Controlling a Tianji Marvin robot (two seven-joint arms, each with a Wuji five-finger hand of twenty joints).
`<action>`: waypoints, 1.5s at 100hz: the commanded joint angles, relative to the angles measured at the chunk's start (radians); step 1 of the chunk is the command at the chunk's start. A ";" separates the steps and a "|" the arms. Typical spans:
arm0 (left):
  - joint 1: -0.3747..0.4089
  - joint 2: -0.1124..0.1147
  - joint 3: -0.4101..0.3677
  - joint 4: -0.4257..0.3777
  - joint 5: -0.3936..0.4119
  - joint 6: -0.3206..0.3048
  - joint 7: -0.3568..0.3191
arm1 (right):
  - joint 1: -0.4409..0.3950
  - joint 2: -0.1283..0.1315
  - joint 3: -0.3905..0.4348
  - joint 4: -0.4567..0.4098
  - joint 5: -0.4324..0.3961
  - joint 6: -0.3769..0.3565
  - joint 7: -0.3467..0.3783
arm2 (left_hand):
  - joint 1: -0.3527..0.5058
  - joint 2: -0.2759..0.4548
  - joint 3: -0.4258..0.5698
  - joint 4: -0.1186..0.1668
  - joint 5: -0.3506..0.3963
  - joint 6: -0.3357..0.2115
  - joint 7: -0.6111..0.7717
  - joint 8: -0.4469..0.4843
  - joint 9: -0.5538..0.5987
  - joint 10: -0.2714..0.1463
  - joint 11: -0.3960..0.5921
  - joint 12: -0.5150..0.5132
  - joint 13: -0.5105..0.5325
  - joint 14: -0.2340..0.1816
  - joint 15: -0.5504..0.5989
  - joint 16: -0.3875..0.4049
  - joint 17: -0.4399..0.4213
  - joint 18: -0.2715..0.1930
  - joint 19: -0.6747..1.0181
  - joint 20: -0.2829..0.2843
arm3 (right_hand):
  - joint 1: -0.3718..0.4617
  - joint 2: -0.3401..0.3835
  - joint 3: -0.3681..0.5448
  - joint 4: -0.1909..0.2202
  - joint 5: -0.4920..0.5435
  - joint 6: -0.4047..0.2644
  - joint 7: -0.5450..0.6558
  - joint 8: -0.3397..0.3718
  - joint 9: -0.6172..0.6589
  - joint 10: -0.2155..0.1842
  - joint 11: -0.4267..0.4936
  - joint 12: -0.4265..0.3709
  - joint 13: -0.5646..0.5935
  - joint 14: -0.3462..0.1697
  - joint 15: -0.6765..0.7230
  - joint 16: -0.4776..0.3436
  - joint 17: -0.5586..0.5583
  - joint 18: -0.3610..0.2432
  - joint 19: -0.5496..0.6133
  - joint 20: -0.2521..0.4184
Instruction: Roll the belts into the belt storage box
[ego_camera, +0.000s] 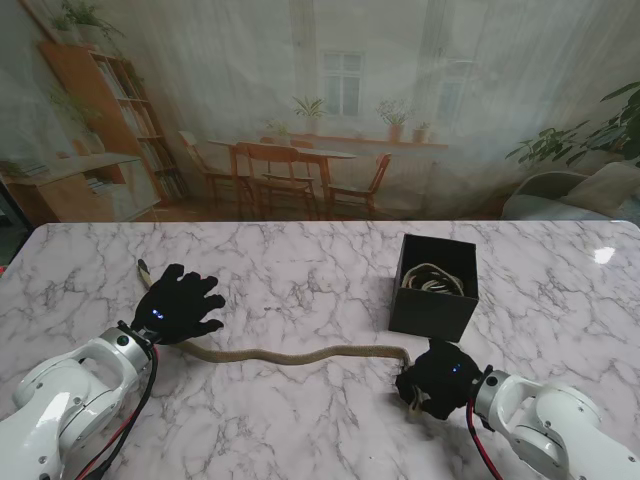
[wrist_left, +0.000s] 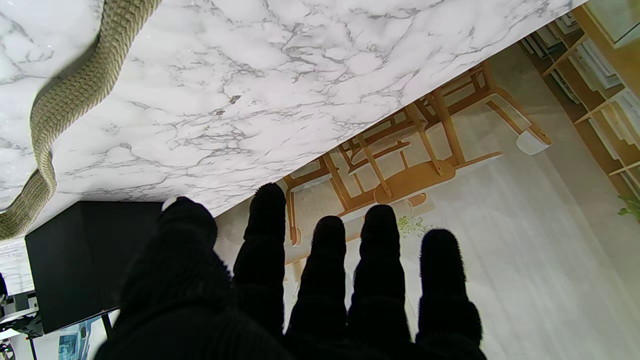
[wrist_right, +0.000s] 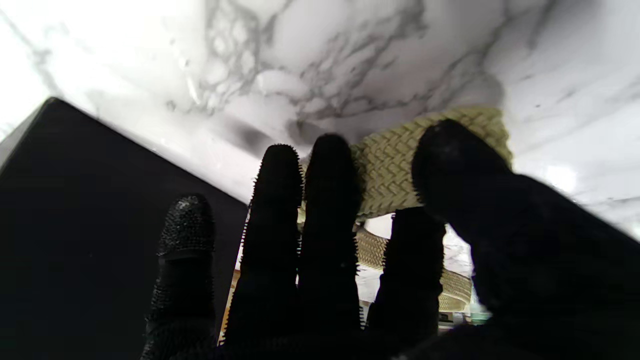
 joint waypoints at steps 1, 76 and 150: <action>0.001 -0.003 0.004 0.003 -0.004 0.004 -0.014 | -0.011 -0.002 -0.008 0.006 -0.016 0.009 -0.007 | -0.016 0.029 -0.015 -0.009 0.014 0.004 -0.013 0.011 -0.037 0.023 -0.020 -0.009 -0.019 0.020 -0.023 -0.010 -0.019 0.042 -0.032 0.003 | -0.002 0.007 0.011 -0.002 0.100 -0.088 0.106 0.057 -0.153 0.018 -0.091 -0.019 -0.036 0.020 0.007 0.019 -0.023 0.049 -0.020 0.019; -0.007 -0.003 0.012 0.009 -0.010 0.003 -0.027 | -0.003 -0.017 -0.038 0.044 0.094 0.067 -0.016 | -0.017 0.032 -0.015 -0.009 0.013 0.007 -0.014 0.009 -0.042 0.025 -0.021 -0.009 -0.022 0.021 -0.024 -0.010 -0.020 0.042 -0.034 0.003 | -0.032 0.019 0.033 -0.015 0.111 0.090 0.259 -0.118 -0.796 0.281 -0.207 -0.270 -0.405 0.183 -0.187 -0.196 -0.100 0.185 -0.175 -0.098; -0.012 -0.003 0.016 0.016 -0.017 0.000 -0.025 | 0.018 -0.032 -0.092 0.108 0.111 0.105 -0.221 | -0.022 0.035 -0.016 -0.009 0.015 0.007 -0.015 0.006 -0.043 0.023 -0.021 -0.009 -0.022 0.021 -0.024 -0.010 -0.021 0.042 -0.036 0.004 | -0.066 0.063 0.036 -0.004 0.075 0.216 0.375 -0.159 -0.708 0.225 -0.051 -0.189 -0.427 0.153 -0.154 -0.202 -0.174 0.136 -0.166 -0.196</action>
